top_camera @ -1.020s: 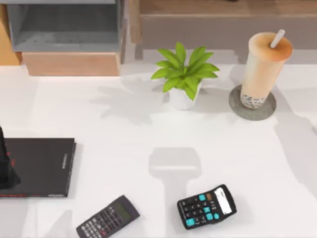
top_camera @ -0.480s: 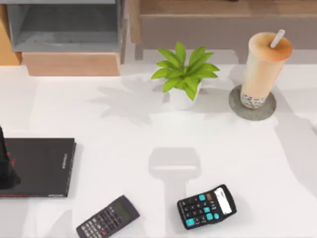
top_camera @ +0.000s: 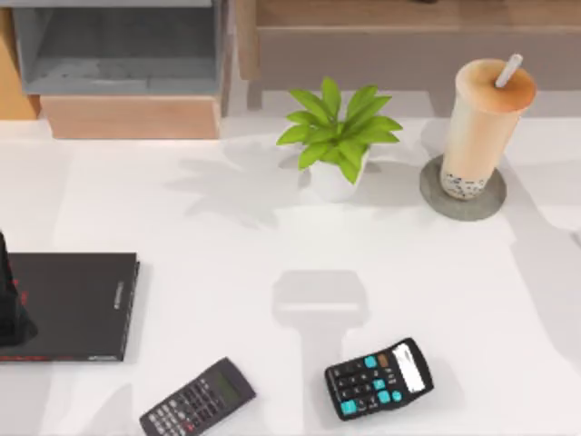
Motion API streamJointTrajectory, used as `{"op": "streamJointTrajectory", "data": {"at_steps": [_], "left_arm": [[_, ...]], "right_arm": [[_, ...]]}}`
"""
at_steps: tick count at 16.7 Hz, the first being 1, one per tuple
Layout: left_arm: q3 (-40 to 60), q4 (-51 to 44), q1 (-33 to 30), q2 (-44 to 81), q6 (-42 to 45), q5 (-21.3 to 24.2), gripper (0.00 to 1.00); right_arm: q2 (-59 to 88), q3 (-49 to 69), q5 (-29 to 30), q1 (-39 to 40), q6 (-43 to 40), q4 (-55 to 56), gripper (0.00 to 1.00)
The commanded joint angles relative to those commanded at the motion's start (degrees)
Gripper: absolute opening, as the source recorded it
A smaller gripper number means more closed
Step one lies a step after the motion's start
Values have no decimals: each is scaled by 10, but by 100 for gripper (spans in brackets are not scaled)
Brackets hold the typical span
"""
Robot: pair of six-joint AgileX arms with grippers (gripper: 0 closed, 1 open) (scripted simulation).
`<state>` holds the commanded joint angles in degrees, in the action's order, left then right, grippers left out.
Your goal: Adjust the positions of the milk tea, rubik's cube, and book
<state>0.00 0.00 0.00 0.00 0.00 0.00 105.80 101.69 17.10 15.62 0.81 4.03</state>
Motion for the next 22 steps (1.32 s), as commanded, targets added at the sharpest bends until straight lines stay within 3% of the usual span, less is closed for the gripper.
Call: {"op": "streamJointTrajectory", "data": {"at_steps": [5, 9, 22], "left_arm": [[0, 0, 0, 0, 0, 0, 100], [0, 0, 0, 0, 0, 0, 100], [0, 0, 0, 0, 0, 0, 100]], "right_arm": [[-29, -28, -7, -9, 0, -2, 100], [-151, -149, -28, -28, -1, -7, 100], [-910, -871, -140, -128, -7, -33, 100]]}}
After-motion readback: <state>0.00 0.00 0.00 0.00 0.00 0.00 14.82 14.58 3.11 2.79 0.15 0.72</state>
